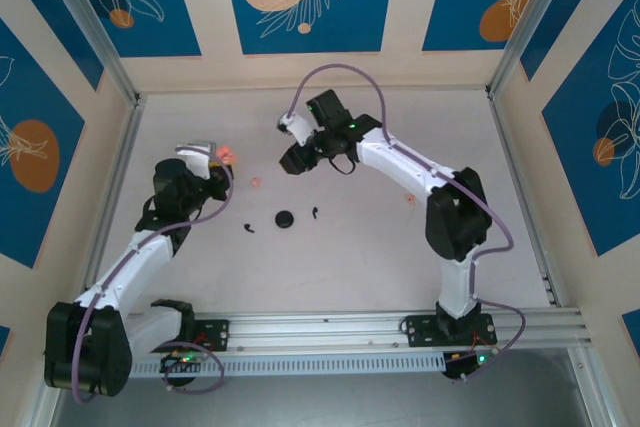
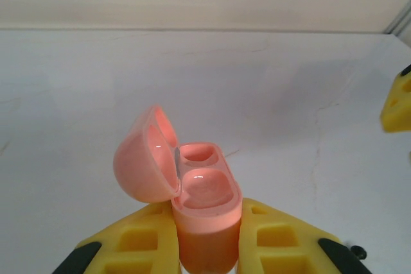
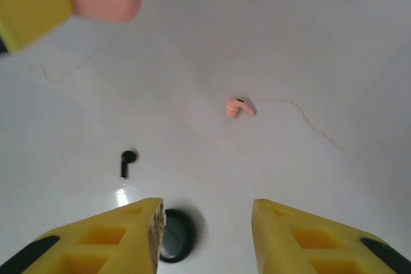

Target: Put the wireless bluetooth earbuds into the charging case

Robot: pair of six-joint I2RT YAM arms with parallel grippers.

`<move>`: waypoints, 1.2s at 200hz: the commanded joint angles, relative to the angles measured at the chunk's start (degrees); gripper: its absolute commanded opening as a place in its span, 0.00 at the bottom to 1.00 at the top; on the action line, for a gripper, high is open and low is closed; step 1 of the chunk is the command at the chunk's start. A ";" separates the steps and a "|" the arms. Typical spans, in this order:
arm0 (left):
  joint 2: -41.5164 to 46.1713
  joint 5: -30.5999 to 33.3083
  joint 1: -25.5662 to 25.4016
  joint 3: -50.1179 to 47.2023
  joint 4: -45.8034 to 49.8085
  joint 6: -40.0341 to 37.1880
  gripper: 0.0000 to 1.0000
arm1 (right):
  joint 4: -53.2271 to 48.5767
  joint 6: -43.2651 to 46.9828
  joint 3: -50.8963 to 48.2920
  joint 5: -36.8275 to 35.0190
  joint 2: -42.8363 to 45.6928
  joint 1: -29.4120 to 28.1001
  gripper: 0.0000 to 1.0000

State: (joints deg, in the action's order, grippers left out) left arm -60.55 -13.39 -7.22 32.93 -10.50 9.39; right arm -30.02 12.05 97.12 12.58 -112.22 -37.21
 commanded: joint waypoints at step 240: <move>0.61 -0.86 5.73 0.14 5.37 1.24 0.12 | -14.19 46.48 49.00 12.91 -46.30 -3.89 0.59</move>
State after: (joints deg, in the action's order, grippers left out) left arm -60.18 -13.28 -2.35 32.56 -5.19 10.20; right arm -42.74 58.11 142.58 25.04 -156.31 -40.56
